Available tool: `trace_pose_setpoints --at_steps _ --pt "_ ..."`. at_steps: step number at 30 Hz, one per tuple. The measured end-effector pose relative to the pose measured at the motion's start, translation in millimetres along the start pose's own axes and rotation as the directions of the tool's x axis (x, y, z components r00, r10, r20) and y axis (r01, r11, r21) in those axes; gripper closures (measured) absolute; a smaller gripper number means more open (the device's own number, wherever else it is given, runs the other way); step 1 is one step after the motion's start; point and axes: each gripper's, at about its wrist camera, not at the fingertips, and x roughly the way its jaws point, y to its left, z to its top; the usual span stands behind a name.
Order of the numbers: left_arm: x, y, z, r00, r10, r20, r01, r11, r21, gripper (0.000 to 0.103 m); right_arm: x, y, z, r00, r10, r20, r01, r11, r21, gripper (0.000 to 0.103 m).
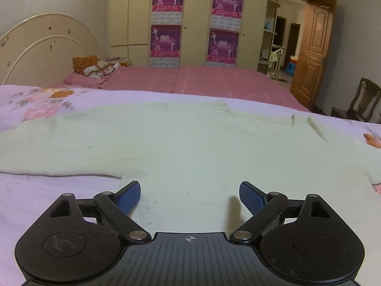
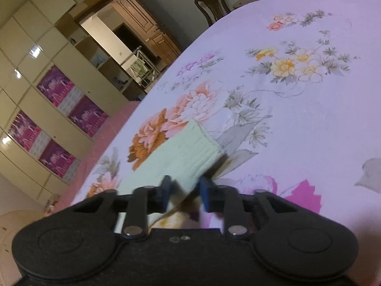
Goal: Fold small clothes
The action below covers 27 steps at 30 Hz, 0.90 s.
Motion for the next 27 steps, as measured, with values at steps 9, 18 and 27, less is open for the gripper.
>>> trace_pose_setpoints --at_steps 9,18,27 --pt "-12 23 4 1.000 -0.016 -0.005 0.016 1.000 -0.014 0.014 -28 71 -13 0.995 -0.028 0.100 0.060 0.942 -0.330 0.099" --pt "-34 50 4 1.000 -0.022 -0.001 0.021 0.997 -0.079 0.014 -44 225 -115 0.980 0.195 -0.048 -0.185 0.780 -0.598 0.099" --pt "-33 64 15 0.999 -0.035 0.005 0.035 0.988 -0.153 0.014 -23 318 -251 0.916 0.259 -0.307 -0.402 0.591 -0.700 0.098"
